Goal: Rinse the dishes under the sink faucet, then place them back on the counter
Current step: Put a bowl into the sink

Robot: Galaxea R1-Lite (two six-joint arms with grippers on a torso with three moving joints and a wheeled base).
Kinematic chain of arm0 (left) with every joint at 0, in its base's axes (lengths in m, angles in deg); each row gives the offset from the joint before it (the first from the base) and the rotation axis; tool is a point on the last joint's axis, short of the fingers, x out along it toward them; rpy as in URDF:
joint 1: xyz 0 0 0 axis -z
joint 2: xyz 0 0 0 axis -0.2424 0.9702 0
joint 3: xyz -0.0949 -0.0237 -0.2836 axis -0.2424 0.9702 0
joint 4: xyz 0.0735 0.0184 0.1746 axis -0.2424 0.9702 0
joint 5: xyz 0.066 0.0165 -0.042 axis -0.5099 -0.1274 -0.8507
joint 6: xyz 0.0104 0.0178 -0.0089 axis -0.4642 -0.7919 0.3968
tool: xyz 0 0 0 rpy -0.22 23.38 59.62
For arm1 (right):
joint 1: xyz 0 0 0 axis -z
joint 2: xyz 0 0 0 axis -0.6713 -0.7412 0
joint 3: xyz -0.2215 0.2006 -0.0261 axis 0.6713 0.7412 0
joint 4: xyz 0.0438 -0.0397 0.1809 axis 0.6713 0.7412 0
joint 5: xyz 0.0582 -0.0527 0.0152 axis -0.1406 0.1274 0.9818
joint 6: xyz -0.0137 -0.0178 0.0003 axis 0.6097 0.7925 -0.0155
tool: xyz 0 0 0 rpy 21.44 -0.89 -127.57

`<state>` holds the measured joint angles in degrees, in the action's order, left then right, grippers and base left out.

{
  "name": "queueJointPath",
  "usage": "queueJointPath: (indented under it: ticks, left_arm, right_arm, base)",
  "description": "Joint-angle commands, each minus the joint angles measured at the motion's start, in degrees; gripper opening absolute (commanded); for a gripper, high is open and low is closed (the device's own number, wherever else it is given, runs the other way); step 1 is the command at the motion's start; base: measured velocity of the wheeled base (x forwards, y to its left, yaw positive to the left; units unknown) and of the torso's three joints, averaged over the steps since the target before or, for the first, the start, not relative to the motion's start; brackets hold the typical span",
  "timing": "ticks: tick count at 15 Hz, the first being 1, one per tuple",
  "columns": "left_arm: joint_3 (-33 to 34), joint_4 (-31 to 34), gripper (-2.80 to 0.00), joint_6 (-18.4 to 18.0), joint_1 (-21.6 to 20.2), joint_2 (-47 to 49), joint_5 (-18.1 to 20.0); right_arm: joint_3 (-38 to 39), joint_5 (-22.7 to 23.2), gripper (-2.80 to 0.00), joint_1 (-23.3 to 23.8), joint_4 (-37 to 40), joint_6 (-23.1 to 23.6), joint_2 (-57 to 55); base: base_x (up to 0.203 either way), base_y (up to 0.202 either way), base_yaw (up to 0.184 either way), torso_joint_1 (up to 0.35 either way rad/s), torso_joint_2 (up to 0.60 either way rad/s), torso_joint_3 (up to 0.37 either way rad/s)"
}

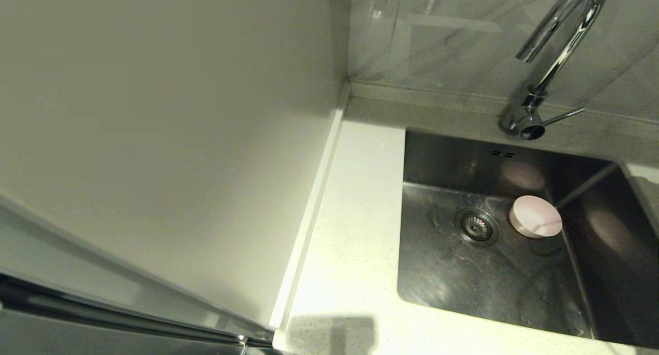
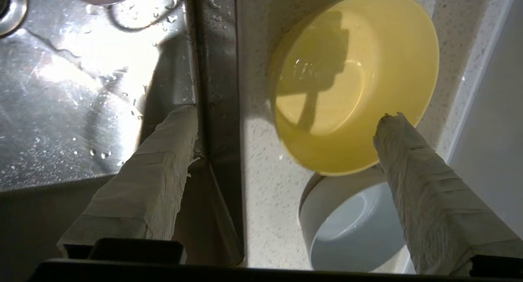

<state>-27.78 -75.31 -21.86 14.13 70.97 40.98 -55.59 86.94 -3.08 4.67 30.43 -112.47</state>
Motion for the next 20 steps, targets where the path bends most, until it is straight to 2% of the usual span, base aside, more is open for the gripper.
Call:
queueJointPath:
  ticks: [1, 4, 13, 14, 20]
  left_arm:
    - [0.18, -0.02, -2.80, 0.02, -0.01, 0.00, 0.00]
    - [0.18, -0.02, -2.80, 0.02, -0.01, 0.00, 0.00]
    - [0.18, -0.02, -2.80, 0.02, -0.01, 0.00, 0.00]
    - [0.18, -0.02, -2.80, 0.02, -0.01, 0.00, 0.00]
    - [0.09, -0.02, -2.80, 0.02, -0.01, 0.00, 0.00]
  right_arm:
    - [-2.78, 0.05, 0.00, 0.20, 0.26, 0.08, -4.41]
    - [-5.57, -2.98, 0.00, 0.20, 0.26, -1.90, -8.13]
    - [-5.34, -3.29, 0.00, 0.20, 0.26, -2.03, -10.29]
    - [-5.37, -3.28, -2.80, 0.20, 0.26, -1.97, -10.29]
    - [-5.00, -3.29, -2.80, 0.11, 0.26, -1.97, -10.00]
  base:
    - [0.000, 0.000, 0.000, 0.000, 0.00, 0.000]
    - [0.000, 0.000, 0.000, 0.000, 0.00, 0.000]
    - [0.000, 0.000, 0.000, 0.000, 0.00, 0.000]
    - [0.000, 0.000, 0.000, 0.000, 0.00, 0.000]
    - [0.000, 0.000, 0.000, 0.000, 0.00, 0.000]
